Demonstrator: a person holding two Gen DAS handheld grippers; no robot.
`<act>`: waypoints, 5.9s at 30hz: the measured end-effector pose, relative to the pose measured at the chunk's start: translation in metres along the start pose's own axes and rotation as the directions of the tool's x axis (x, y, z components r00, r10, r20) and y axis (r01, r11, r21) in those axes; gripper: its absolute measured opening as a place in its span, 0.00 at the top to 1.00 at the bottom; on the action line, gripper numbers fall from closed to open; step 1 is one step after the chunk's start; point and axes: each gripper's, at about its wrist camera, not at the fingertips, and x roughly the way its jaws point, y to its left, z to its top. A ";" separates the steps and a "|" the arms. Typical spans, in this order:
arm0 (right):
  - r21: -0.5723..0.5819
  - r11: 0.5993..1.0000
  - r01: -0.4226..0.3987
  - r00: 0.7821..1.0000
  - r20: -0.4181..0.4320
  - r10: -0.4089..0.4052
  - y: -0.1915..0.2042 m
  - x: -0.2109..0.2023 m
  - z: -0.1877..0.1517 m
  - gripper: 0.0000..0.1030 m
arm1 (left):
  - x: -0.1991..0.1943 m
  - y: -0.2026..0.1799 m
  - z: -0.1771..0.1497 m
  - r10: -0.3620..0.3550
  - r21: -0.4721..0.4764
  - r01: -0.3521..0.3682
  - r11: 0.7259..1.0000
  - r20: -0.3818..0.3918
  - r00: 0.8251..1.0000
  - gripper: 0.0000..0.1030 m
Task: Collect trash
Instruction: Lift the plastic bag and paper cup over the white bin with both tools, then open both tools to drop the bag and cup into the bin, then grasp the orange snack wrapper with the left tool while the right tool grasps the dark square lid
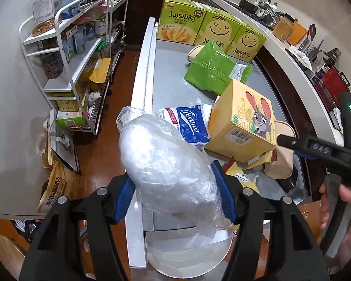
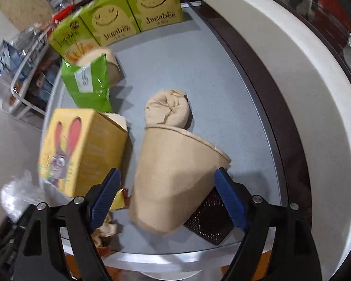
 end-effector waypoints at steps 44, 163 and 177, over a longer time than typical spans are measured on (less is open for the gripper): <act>-0.098 0.989 -0.108 0.983 0.141 0.121 0.004 -0.048 0.011 0.41 | -0.015 -0.016 0.005 0.008 0.061 -0.011 0.998 0.050 0.999 0.39; -0.446 0.893 0.059 0.996 -0.033 -0.082 -0.005 0.007 -0.056 0.49 | 0.049 -0.066 -0.030 -0.059 0.067 0.071 0.995 -0.165 0.985 0.44; -0.321 0.945 -0.065 0.997 -0.050 0.051 -0.008 -0.003 -0.051 0.56 | 0.035 -0.042 -0.027 -0.074 0.043 0.080 0.996 -0.141 0.987 0.49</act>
